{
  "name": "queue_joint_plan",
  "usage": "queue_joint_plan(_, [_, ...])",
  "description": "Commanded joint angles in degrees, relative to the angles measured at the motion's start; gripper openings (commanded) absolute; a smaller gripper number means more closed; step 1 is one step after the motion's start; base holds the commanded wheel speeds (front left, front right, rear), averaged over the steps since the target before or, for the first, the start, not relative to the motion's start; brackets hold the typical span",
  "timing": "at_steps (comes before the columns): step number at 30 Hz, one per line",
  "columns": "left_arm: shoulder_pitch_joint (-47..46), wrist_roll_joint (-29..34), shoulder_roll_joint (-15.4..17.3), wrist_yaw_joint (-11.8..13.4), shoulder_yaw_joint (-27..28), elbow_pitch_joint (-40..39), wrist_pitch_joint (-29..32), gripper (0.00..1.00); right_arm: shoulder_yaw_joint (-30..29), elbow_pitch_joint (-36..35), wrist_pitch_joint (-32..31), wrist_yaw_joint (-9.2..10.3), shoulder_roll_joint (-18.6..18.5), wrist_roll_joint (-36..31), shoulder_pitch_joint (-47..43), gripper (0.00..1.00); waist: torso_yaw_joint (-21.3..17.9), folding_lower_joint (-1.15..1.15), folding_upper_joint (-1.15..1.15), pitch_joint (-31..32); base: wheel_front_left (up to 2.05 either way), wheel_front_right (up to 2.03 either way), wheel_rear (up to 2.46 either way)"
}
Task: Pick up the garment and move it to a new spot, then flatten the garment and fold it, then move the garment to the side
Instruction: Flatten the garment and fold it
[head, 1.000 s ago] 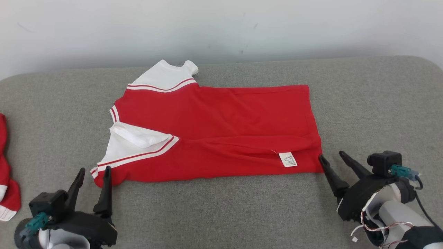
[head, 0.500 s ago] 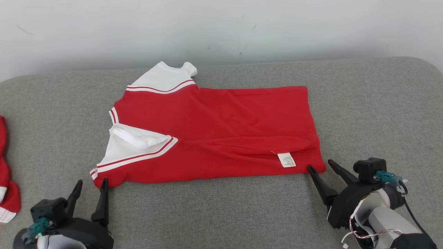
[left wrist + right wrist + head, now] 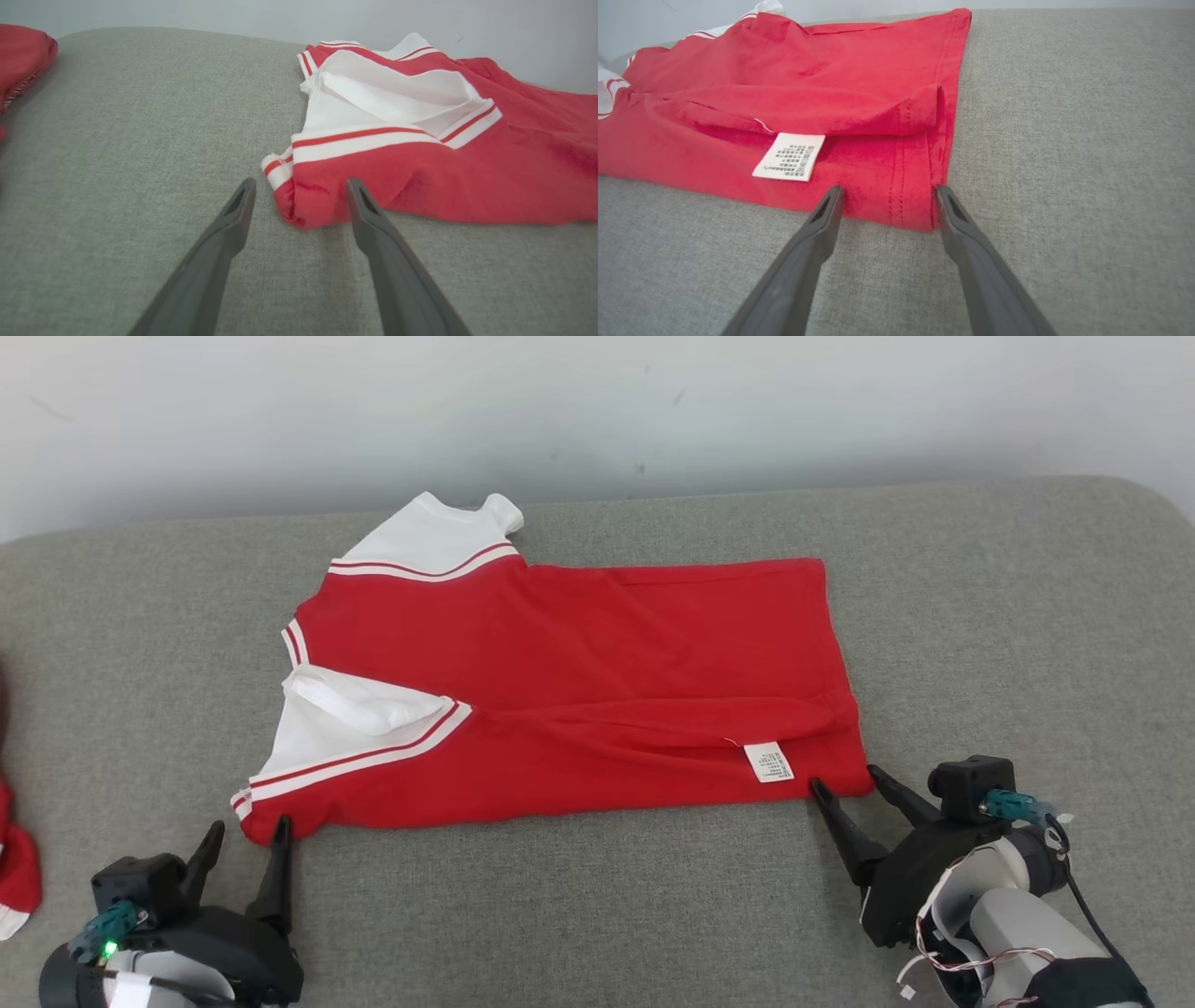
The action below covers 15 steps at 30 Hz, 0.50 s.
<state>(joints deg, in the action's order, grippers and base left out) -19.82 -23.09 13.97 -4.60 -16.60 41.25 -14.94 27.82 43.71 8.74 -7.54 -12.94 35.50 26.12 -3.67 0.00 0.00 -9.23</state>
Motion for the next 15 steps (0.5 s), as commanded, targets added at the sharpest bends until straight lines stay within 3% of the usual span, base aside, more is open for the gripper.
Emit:
queue_joint_plan(1, [-0.84,0.52,-0.07,-0.28,0.31,0.88,-0.32,1.0,-0.2,0.49,-0.06,0.1,0.08,-0.38,0.61,1.0,-0.23,0.0,0.0,-0.27,0.0,0.0,0.0])
queue_joint_plan(9, [-2.53,1.33,-1.01,-1.4,0.92,5.46,-0.32,1.0,-0.51,2.84,0.33,0.1,1.84,-0.62,1.92,1.0,-0.42,0.0,0.0,-0.67,0.0,0.0,0.0])
queue_joint_plan(10, [-2.87,0.74,-1.25,-1.59,1.13,6.05,-0.32,0.93,-0.57,3.31,0.45,0.1,2.03,-0.56,2.1,0.99,-0.35,0.0,0.0,-0.71,0.0,0.0,0.0])
queue_joint_plan(11, [-2.92,0.21,-1.41,-1.95,1.17,7.06,-0.31,0.31,-0.96,4.0,0.62,0.1,2.16,-0.34,2.35,0.85,-0.3,0.0,0.0,-0.72,0.0,0.0,0.0])
queue_joint_plan(12, [-3.05,-0.22,-1.56,-2.21,1.1,8.05,-0.27,0.0,-1.16,4.7,0.91,0.1,2.29,-0.39,2.66,0.49,-0.24,0.0,0.0,-0.71,0.0,0.0,0.0])
queue_joint_plan(13, [-3.62,-0.4,-1.54,-2.47,0.59,9.24,-0.27,0.0,-1.2,6.02,1.28,0.1,3.04,-0.75,3.04,0.0,-0.13,0.0,0.0,-0.66,0.0,0.0,0.0])
queue_joint_plan(15, [-4.12,-1.18,-1.56,-2.71,1.09,9.12,-0.27,0.0,-1.02,6.58,1.31,0.1,3.9,0.19,3.05,0.0,0.09,0.0,0.0,-0.58,0.0,0.0,0.0])
